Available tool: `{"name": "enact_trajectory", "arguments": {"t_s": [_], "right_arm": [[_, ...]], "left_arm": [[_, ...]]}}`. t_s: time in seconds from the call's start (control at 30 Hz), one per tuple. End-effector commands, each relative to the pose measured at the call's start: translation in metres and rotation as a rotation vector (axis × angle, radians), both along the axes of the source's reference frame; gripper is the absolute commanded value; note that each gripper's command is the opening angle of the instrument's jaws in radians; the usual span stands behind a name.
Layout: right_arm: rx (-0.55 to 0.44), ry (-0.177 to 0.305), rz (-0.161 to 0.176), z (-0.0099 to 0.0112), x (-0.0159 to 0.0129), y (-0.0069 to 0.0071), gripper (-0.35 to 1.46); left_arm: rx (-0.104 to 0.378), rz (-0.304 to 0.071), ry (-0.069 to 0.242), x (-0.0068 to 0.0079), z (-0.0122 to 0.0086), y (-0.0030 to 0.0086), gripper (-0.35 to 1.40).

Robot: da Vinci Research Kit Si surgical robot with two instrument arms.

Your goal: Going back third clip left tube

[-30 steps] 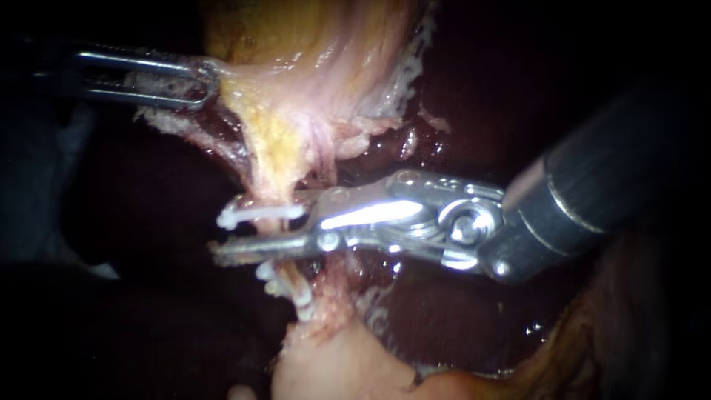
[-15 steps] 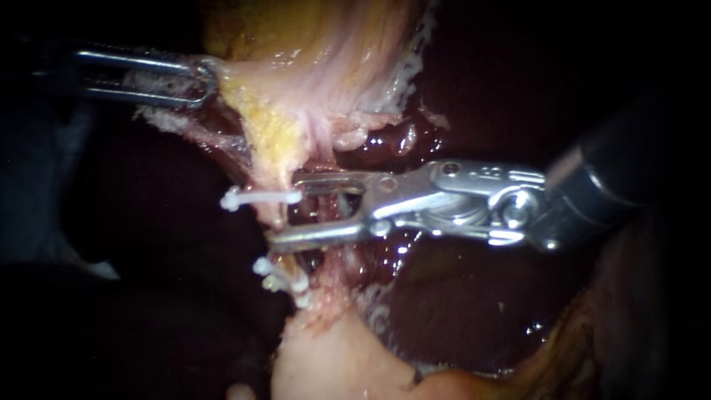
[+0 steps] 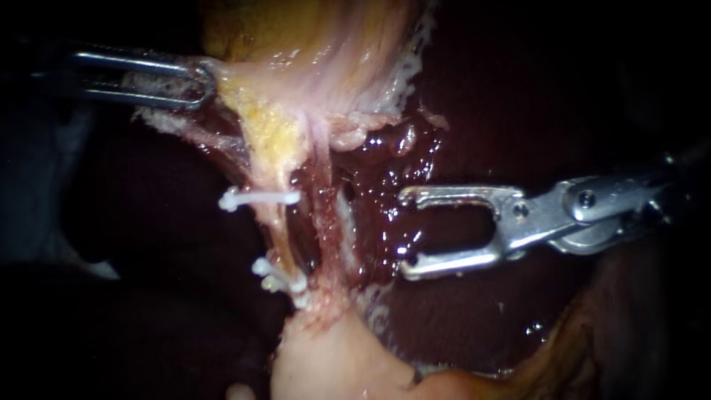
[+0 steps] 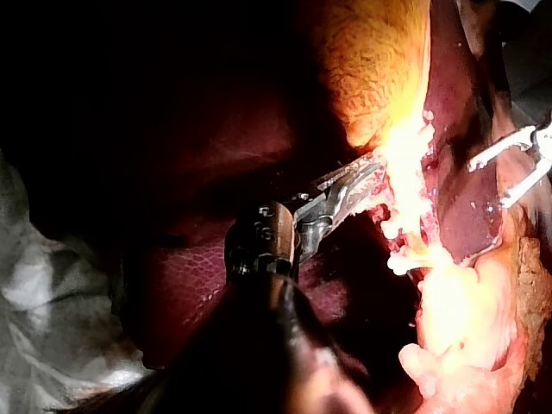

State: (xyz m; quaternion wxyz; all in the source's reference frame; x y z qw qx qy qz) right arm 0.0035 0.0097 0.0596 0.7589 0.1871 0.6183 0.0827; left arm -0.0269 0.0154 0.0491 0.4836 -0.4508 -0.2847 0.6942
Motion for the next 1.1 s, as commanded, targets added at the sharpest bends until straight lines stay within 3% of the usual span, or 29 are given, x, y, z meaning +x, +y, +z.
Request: {"name": "enact_trajectory", "arguments": {"t_s": [0.03,0.33,0.73,1.1], "right_arm": [[-0.005,0.002,-0.002,-0.0001,-0.0003,0.0000,0.50],[-0.005,0.003,-0.004,-0.0003,-0.0009,0.0000,0.50],[-0.005,0.003,-0.005,-0.0003,-0.0009,0.0000,0.50],[-0.004,0.003,-0.004,-0.0005,-0.0008,0.0000,0.50]], "left_arm": [[0.000,0.000,0.000,0.0000,-0.0001,0.0000,-0.35],[-0.003,-0.004,0.003,-0.0007,0.0004,-0.0002,-0.35],[-0.003,0.013,0.010,-0.0051,0.0037,-0.0016,-0.35],[-0.003,0.017,0.010,-0.0049,0.0042,-0.0014,-0.35]]}}
